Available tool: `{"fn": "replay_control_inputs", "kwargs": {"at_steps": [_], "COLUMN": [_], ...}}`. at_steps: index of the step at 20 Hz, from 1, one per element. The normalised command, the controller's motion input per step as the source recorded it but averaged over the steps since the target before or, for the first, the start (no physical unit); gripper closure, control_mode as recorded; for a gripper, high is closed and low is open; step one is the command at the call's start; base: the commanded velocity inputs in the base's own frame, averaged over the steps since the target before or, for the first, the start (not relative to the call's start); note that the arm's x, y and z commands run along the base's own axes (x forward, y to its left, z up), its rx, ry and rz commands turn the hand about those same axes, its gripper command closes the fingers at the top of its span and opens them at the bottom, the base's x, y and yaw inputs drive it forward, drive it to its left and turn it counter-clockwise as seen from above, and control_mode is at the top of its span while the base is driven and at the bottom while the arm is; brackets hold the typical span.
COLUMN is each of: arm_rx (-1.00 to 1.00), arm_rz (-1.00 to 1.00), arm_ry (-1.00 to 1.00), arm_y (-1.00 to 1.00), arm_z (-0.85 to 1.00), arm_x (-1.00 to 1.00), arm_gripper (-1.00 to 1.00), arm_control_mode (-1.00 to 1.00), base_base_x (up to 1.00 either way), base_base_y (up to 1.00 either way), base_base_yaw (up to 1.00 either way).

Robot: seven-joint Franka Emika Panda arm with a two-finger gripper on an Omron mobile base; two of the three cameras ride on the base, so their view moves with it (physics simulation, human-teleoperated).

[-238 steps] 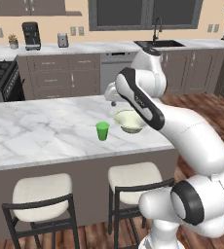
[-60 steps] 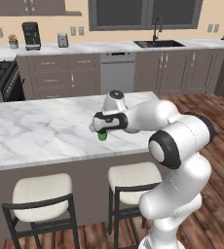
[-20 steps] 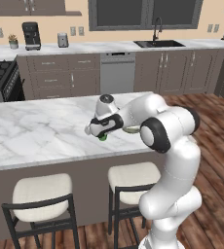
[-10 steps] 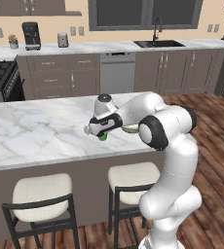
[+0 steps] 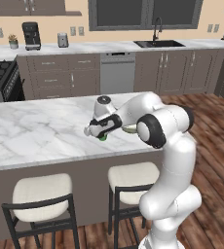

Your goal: Place the cup inside the bowl on the dining table and move the bowl to any counter.

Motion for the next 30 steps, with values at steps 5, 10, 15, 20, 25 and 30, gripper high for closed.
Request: {"fn": "replay_control_inputs", "kwargs": {"at_steps": [5, 10, 15, 20, 25, 30], "arm_rx": [0.0, -0.01, -0.01, -0.01, 0.0, 0.0], "arm_rz": [0.0, 0.0, 0.0, 0.0, 0.0, 0.0], "arm_ry": [0.0, 0.01, 0.0, 0.0, 0.0, 0.0], "arm_y": [0.0, 0.03, 0.03, 0.03, 0.0, 0.0], "arm_z": [-0.13, -0.09, -0.1, -0.13, -0.01, 0.0], "arm_x": [0.09, 0.13, 0.14, 0.11, 0.0, 0.0], "arm_gripper": [-1.0, -1.0, -1.0, -1.0, -1.0, 1.0], "arm_control_mode": [-1.0, -1.0, -1.0, -1.0, -1.0, -1.0], "base_base_x": [0.0, 0.0, 0.0, 0.0, 0.0, 0.0], "base_base_y": [0.0, 0.0, 0.0, 0.0, 0.0, 0.0], "base_base_yaw": [0.0, 0.0, 0.0, 0.0, 0.0, 0.0]}}
